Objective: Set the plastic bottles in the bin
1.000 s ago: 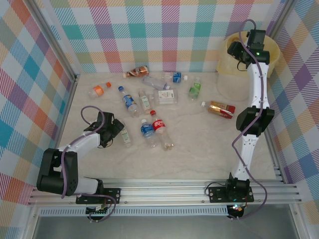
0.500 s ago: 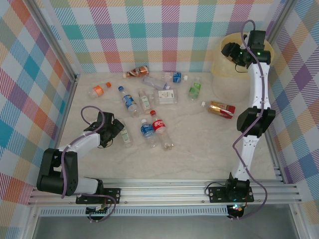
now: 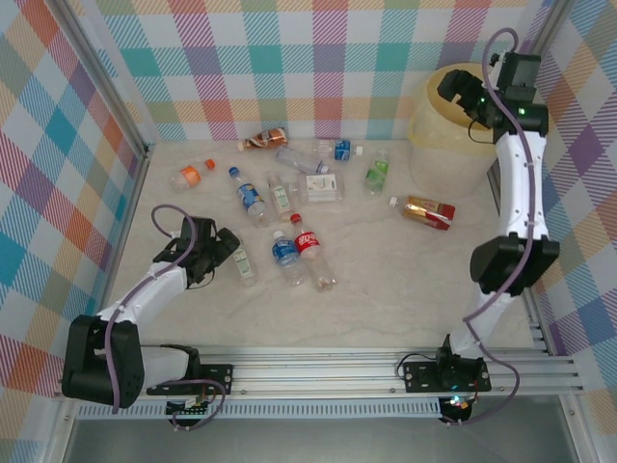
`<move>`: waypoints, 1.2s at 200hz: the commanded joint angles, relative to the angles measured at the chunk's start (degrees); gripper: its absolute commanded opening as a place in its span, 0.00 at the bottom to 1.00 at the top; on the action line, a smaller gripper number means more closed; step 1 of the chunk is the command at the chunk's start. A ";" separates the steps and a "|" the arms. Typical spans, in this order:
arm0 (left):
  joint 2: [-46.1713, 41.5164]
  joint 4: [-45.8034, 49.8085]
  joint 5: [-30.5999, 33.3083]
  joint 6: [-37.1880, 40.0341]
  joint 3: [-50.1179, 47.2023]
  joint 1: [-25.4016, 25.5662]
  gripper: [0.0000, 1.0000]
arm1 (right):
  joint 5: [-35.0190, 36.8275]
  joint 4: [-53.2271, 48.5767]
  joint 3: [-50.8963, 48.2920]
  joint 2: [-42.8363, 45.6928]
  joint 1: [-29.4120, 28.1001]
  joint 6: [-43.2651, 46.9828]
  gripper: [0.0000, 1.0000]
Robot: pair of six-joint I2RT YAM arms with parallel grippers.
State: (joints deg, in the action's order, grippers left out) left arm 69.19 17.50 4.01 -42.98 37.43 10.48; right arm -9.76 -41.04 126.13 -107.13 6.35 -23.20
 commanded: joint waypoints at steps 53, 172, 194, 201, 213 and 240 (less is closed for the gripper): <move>3.27 12.69 9.24 3.79 6.55 14.68 1.00 | -14.76 31.53 -43.24 30.18 -1.94 -6.27 1.00; 15.25 3.52 14.27 4.59 3.25 22.57 0.80 | -14.10 28.24 -56.63 41.01 -4.11 -2.77 1.00; 16.31 2.49 13.47 5.73 2.69 22.57 0.72 | -14.57 24.18 -54.95 39.99 -5.28 -0.91 1.00; 16.40 2.90 14.07 5.72 2.81 22.57 0.69 | -14.51 23.11 -54.55 39.62 -5.60 -0.71 1.00; 15.92 2.93 14.81 5.79 2.66 22.57 0.66 | -14.92 23.38 -54.85 39.15 -6.12 -0.80 1.00; 12.60 2.89 15.36 7.20 2.19 22.48 0.63 | -18.15 28.81 -57.12 39.03 -6.65 -2.17 1.00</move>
State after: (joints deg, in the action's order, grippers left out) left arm 85.06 21.19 18.13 -37.56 40.51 32.88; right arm -24.23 -15.92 69.73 -67.81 0.32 -25.69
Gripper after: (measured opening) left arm 0.636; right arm 0.996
